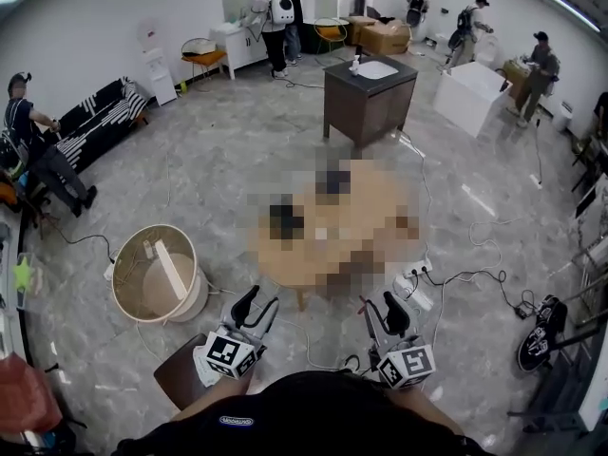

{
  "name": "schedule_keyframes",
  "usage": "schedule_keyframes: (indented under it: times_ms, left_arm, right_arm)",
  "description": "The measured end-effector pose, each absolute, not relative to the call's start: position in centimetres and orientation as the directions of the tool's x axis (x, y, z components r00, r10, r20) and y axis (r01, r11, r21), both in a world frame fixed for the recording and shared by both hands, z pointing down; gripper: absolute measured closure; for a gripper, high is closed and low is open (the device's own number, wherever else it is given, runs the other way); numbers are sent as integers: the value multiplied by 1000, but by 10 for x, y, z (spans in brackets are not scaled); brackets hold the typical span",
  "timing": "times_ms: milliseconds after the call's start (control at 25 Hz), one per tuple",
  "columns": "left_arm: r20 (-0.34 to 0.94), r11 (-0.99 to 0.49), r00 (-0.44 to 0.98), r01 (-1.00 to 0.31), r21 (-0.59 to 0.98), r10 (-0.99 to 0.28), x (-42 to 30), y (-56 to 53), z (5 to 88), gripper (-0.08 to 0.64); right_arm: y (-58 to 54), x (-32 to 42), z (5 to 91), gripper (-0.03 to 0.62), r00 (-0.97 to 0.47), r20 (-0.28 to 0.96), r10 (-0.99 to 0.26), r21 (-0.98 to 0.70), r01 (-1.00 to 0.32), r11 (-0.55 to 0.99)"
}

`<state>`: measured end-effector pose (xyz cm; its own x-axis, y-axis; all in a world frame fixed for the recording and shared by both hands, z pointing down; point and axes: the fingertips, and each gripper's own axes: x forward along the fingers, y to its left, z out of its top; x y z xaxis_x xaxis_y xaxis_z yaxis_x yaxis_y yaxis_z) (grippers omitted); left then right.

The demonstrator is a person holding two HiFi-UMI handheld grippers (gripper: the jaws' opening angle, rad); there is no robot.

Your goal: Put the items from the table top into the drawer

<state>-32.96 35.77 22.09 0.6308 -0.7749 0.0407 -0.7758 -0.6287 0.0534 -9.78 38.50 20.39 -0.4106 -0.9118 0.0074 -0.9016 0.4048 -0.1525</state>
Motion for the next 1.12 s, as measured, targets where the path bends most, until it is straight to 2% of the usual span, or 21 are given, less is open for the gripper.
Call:
schedule_keyframes:
  times_ms: [720,880,1120]
  left_arm:
    - [94,-717,715,-697,13,-693,-139,250,233,380]
    - [74,-719,719,-694,33,-691,-119,236,230,388]
    - [88,-701,701,-712,34,-708,-127,205,246,393]
  right_arm:
    - [311,92,204,383,-298,-61,-953,-189,-934,304]
    - [311,121,208,383,-264,-58,-963,-186,-945,270]
    - [295,134,220,380,-233,-39,-972,-215,-948,236]
